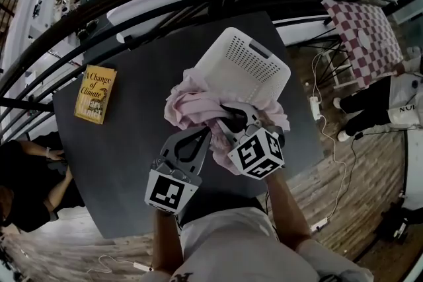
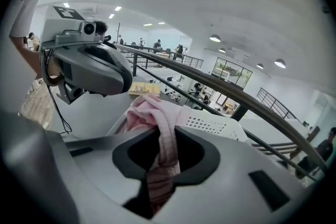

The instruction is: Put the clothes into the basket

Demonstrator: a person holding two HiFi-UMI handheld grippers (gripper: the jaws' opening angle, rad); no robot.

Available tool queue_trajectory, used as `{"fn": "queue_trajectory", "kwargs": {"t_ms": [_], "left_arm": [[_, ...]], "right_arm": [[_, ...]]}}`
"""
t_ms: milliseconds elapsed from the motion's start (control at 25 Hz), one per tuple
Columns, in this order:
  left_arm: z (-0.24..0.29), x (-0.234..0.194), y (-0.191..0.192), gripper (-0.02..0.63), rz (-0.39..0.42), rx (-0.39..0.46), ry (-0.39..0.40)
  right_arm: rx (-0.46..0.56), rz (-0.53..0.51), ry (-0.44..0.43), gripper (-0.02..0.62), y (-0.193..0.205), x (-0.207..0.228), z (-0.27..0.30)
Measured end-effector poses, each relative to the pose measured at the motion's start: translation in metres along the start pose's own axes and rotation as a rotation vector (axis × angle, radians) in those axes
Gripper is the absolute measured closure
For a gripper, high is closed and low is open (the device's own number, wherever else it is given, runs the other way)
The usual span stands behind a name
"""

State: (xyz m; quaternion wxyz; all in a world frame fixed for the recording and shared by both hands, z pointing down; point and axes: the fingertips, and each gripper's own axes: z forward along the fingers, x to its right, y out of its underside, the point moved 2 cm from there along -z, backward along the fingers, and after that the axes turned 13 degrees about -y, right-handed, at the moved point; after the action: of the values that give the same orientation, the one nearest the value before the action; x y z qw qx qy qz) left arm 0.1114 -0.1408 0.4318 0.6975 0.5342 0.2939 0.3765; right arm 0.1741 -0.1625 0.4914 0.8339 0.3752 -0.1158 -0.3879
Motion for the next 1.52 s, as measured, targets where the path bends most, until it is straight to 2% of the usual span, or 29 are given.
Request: {"fn": "queue_trajectory", "kwargs": {"t_ms": [400,800,1240,1520], "left_arm": [[-0.001,-0.012,0.005,0.603,-0.015,-0.015,-0.031],[-0.003,-0.015,0.008,0.603,-0.021,-0.017,-0.037],[-0.007,-0.015,0.008,0.603,-0.024,-0.011,-0.044],[-0.011,-0.015,0.006,0.603,-0.028,-0.004,-0.052]], "right_arm": [[-0.144,-0.048,-0.036,0.517,0.003,-0.004,0.022],[-0.196,-0.103,-0.058,0.511,0.005,-0.010,0.029],[-0.220,-0.179,-0.059,0.383,0.001,-0.015,0.030],[-0.193,-0.184,-0.034,0.371,-0.005,-0.013,0.020]]}}
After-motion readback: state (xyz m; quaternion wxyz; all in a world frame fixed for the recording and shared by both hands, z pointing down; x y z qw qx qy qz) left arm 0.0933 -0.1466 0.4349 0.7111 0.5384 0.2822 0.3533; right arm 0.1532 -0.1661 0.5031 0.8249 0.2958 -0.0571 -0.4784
